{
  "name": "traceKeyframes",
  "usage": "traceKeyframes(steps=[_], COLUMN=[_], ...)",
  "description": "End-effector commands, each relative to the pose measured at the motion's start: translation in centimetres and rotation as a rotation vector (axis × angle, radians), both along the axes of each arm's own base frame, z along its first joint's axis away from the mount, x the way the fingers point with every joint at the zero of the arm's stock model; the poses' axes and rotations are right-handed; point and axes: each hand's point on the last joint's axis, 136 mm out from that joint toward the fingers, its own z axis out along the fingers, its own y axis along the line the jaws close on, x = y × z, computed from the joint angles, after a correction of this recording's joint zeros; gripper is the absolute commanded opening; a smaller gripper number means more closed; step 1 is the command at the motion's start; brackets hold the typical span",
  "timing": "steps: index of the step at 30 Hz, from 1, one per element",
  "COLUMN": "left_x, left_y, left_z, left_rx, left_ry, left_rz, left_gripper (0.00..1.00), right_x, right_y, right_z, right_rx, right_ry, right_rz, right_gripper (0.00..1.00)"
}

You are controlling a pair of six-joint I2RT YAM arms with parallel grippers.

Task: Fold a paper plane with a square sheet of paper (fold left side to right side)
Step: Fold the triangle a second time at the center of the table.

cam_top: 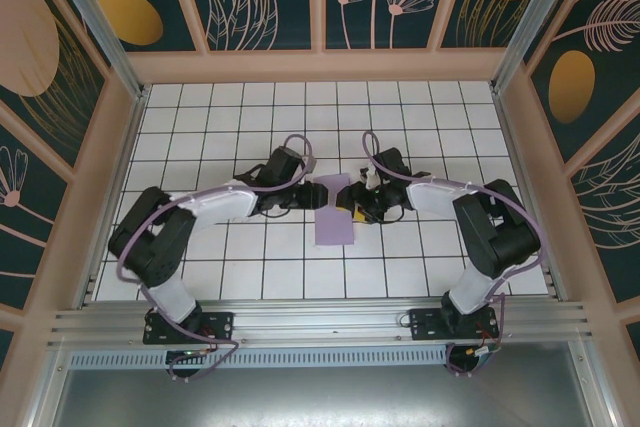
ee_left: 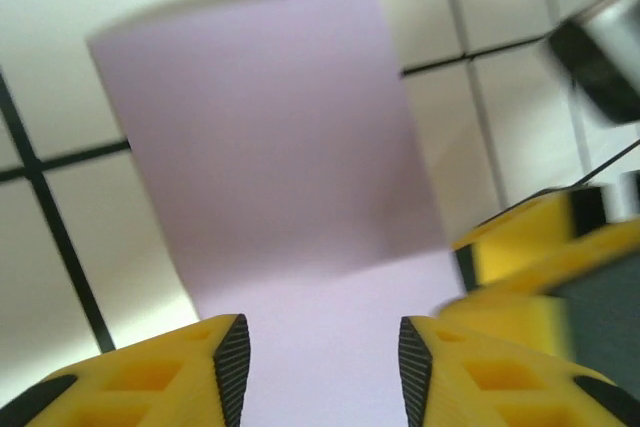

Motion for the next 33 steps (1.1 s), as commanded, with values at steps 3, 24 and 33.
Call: traceKeyframes(steps=[3, 24, 33], left_x=[-1.3, -10.1, -9.7], left_y=[2.6, -5.1, -7.4], left_z=[3.6, 1.6, -1.8], left_rx=[-0.016, 0.259, 0.461], left_ry=[-0.161, -0.327, -0.375], left_rz=[0.033, -0.22, -0.222], left_gripper=[0.49, 0.67, 0.76], right_x=[1.5, 3.3, 2.8], right_y=[1.0, 1.5, 1.4], right_z=[0.9, 1.9, 1.7], right_rx=[0.063, 0.057, 0.054], right_ry=[-0.004, -0.019, -0.015], right_rz=[0.009, 0.018, 0.014], right_gripper=[0.55, 0.52, 0.52])
